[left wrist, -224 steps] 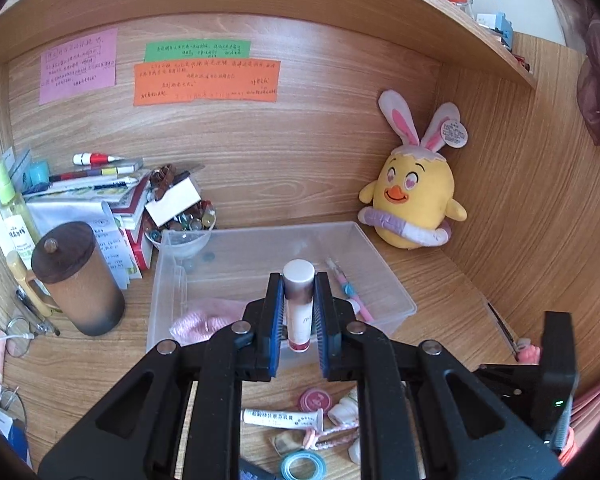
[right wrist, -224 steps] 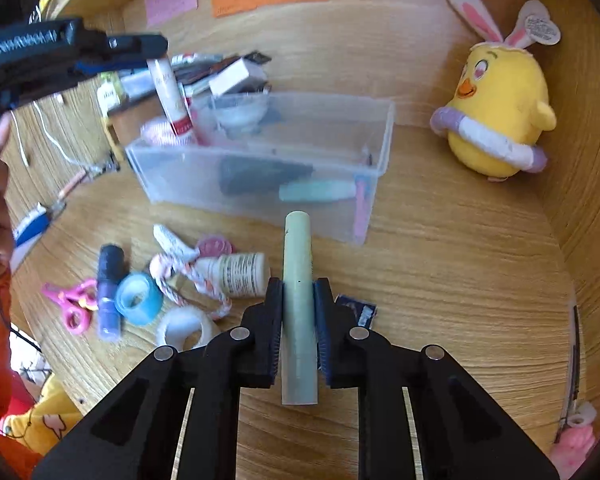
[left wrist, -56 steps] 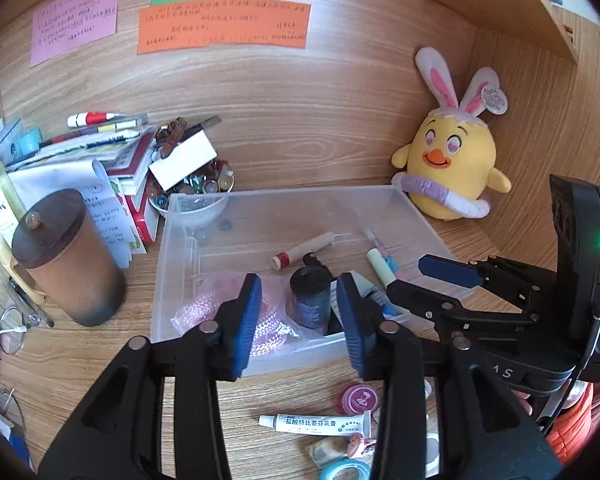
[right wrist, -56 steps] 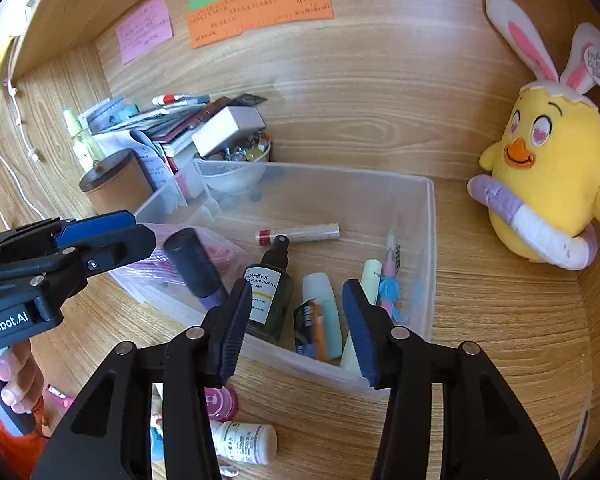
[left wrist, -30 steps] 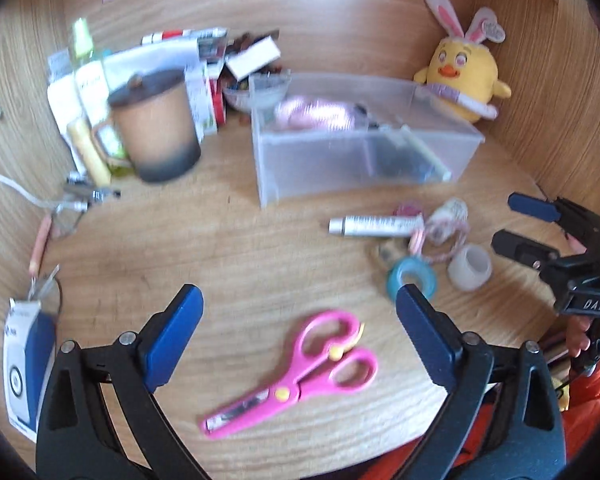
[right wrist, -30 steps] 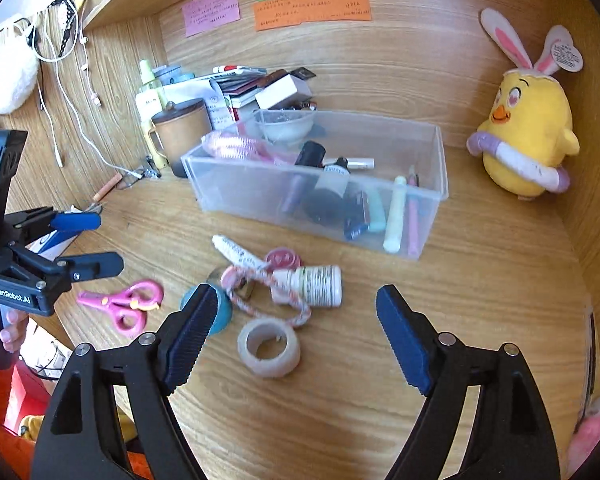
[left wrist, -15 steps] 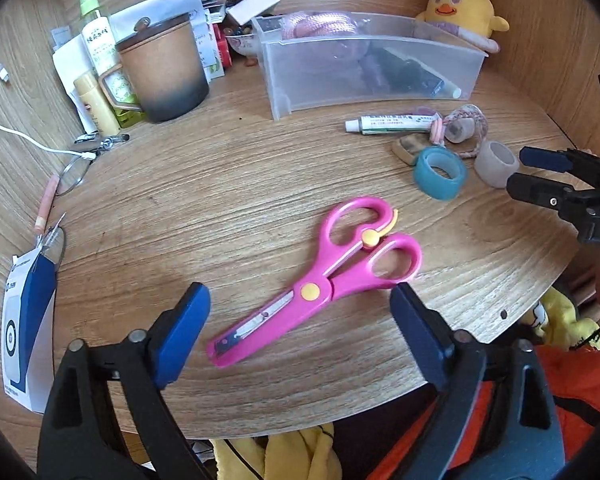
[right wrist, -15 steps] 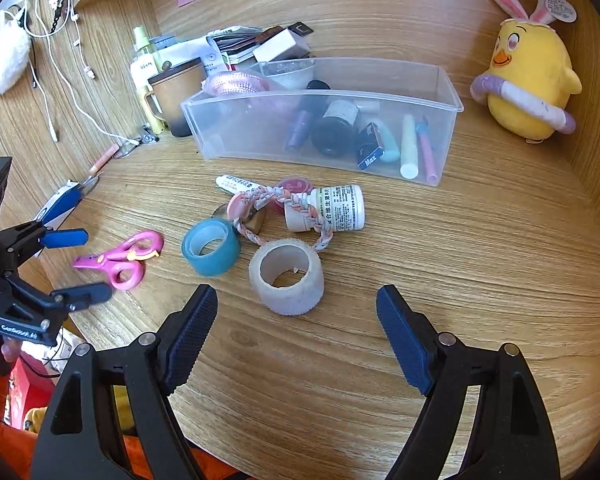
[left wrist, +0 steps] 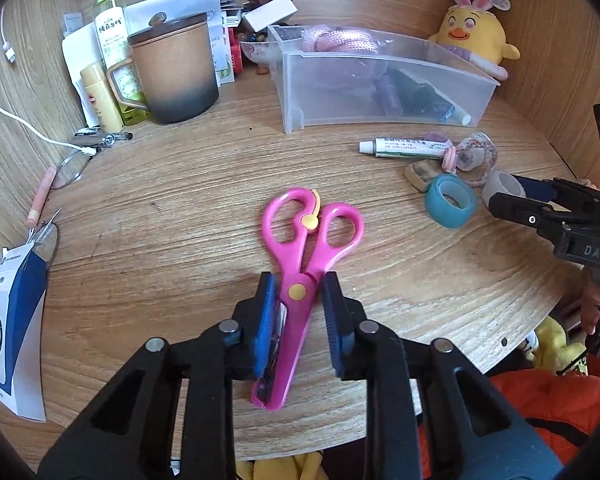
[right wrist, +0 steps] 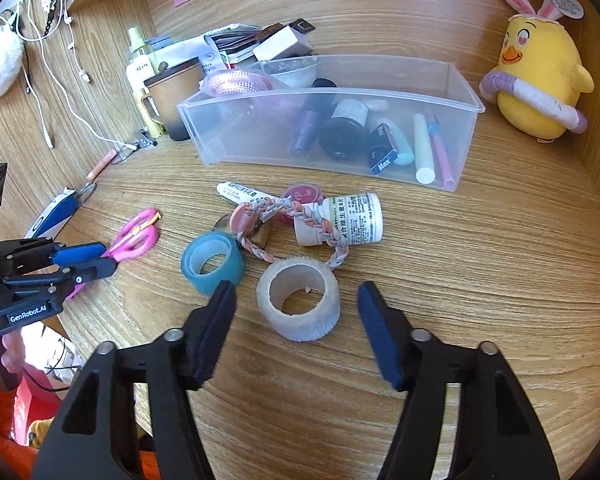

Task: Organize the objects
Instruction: 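Grasp the pink scissors with the left tool while the right tool grasps the white tape roll, then lift the scissors and white tape roll over the clear box with both tools, then release the scissors and tape roll into the clear box, opening both tools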

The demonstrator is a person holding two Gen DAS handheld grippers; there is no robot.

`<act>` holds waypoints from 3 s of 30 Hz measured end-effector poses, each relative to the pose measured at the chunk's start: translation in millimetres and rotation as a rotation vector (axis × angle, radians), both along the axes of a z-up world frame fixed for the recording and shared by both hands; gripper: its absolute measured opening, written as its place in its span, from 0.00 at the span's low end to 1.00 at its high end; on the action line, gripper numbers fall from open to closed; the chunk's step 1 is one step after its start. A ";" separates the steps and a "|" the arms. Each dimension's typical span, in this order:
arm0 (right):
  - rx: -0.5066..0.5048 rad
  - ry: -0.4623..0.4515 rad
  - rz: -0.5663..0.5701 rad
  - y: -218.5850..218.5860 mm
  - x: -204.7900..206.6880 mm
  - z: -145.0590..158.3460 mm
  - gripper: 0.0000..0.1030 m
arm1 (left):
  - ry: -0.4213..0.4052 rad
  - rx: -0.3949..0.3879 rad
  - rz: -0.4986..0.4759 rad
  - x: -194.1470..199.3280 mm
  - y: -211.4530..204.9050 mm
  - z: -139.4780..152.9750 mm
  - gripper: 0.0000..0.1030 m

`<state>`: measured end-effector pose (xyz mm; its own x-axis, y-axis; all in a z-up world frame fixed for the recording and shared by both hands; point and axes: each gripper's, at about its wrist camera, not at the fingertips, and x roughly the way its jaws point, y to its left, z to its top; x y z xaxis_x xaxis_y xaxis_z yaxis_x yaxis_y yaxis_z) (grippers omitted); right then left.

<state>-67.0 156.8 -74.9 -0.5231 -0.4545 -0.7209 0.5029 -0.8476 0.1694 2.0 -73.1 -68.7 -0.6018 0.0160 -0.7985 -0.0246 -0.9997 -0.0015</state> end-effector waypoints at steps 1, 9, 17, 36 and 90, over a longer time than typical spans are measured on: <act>0.004 0.005 -0.003 -0.8 -0.3 0.0 0.45 | 0.005 0.000 0.009 -1.4 -0.9 -0.1 0.18; -0.007 0.018 -0.009 3.1 2.4 2.5 0.35 | 0.033 0.053 0.043 -13.9 -2.2 5.8 0.18; -0.039 0.065 -0.023 11.3 -0.3 23.6 0.35 | 0.127 0.048 0.015 -19.6 14.2 34.6 0.18; -0.108 0.202 -0.054 27.2 -27.9 77.1 0.35 | 0.348 0.086 -0.006 -40.3 28.4 107.0 0.17; -0.066 0.162 -0.025 24.2 -70.2 70.8 0.62 | 0.289 -0.048 -0.041 -93.7 49.6 95.1 0.87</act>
